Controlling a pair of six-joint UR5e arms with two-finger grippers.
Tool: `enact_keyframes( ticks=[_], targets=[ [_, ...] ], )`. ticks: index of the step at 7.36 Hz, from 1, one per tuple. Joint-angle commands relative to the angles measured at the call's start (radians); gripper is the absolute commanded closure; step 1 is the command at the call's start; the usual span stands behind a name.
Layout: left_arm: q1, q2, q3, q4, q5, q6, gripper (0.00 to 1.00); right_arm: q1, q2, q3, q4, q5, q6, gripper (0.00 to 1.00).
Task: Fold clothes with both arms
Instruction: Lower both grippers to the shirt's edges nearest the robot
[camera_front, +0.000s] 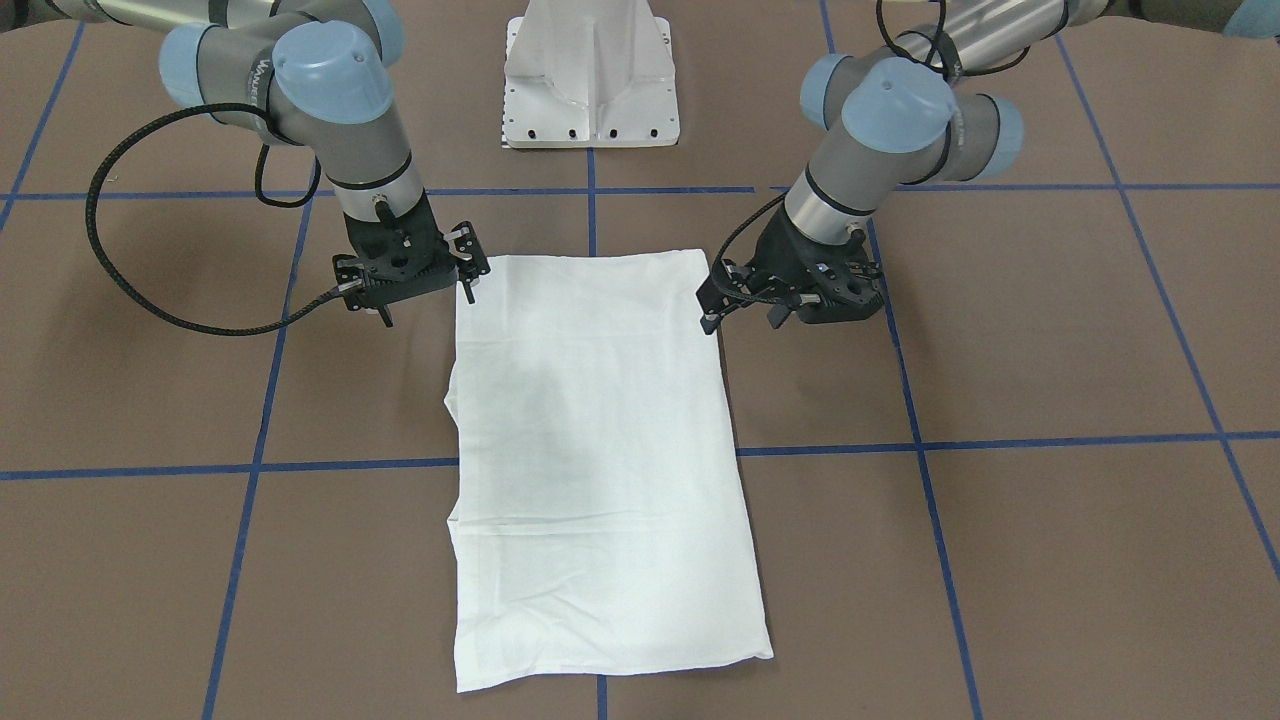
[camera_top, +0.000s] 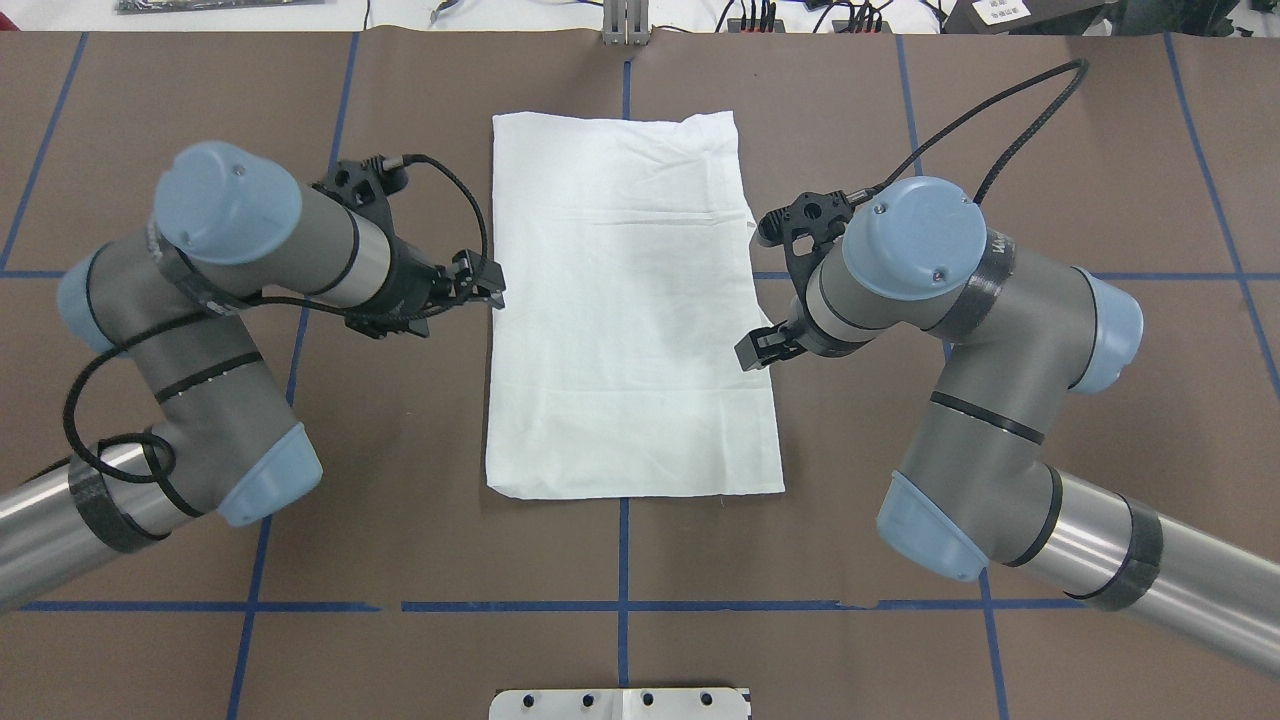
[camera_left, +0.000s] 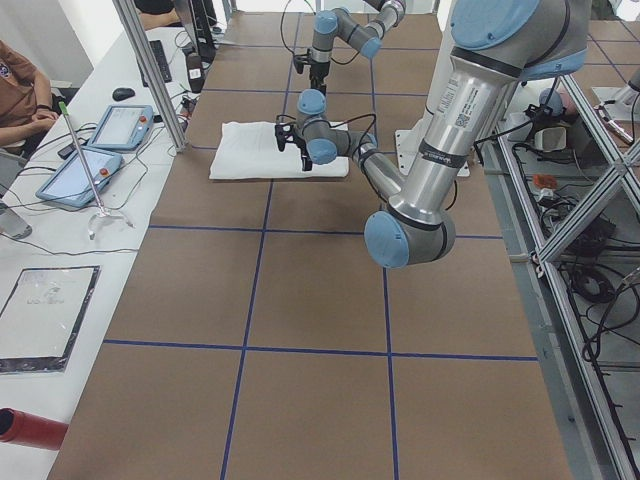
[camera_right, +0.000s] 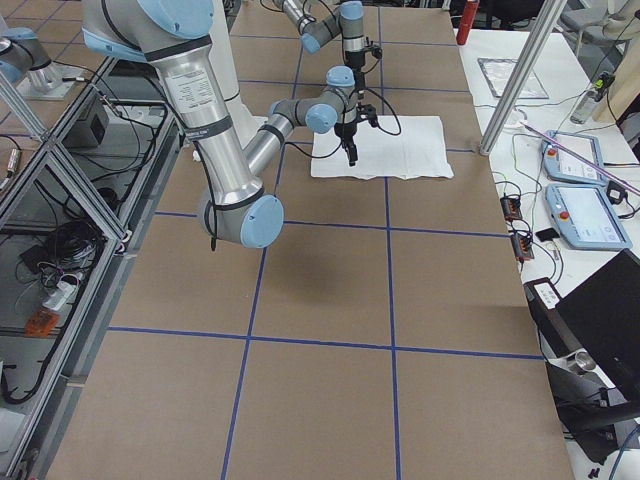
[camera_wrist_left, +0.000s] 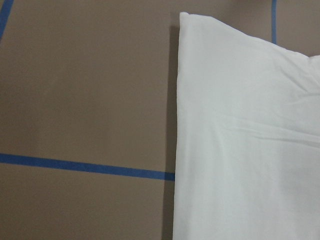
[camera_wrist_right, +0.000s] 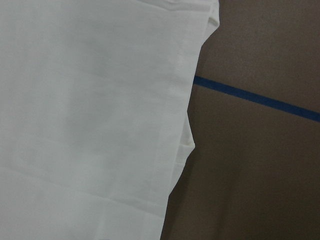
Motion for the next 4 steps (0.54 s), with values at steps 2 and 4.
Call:
enact_keyframes(
  ticks=[2,4],
  targets=[
    [0.169,0.006,-0.015,0.026,0.089,-0.216,0.0,-0.003,-0.005,0.047,0.001,0.071,0.134,0.0],
    [0.208,-0.012,-0.021,0.144,0.097,-0.226,0.01,-0.003,-0.008,0.053,0.001,0.078,0.137,0.0]
  ],
)
